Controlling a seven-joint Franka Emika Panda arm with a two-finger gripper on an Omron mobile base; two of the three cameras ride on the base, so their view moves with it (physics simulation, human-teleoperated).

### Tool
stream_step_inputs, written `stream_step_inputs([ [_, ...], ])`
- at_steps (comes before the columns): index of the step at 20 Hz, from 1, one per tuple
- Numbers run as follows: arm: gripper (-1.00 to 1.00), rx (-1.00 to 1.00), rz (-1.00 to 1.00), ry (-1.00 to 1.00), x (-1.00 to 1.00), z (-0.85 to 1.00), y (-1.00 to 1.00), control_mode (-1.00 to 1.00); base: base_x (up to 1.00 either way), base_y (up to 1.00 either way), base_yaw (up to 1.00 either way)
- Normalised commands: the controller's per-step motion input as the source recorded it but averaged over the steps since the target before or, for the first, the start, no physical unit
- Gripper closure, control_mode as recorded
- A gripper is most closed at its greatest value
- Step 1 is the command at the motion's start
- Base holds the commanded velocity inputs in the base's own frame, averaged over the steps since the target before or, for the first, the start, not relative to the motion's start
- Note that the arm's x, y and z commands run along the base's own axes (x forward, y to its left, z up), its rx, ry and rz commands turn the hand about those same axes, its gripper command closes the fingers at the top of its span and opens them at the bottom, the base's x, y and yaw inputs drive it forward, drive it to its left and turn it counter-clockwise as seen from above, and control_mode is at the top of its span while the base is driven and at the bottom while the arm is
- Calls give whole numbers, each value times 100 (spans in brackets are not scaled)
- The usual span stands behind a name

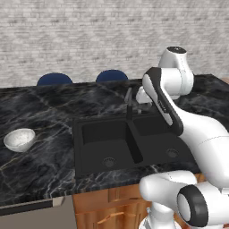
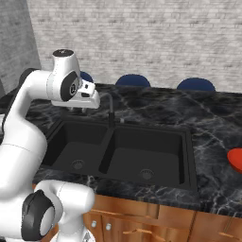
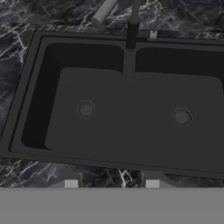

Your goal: Rinse each bowl for a few seconds and place them down in the sink or on the counter.

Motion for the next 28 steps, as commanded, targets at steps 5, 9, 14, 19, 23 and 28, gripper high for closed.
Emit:
stream_step_inputs([
  [5, -100, 0, 0, -3, -12, 0, 0, -100, 0, 0, 0],
  [9, -100, 0, 0, -7, -28, 0, 0, -100, 0, 0, 0],
  [14, -100, 0, -1, -11, -28, 1, -14, -100, 0, 0, 0],
  [19, -100, 0, 0, -13, -12, 1, -32, -100, 0, 0, 0],
  [23, -100, 1, 0, -11, 0, 0, -35, -100, 0, 0, 0],
  [28, -100, 4, 4, -4, 0, 0, -35, -100, 0, 0, 0],
])
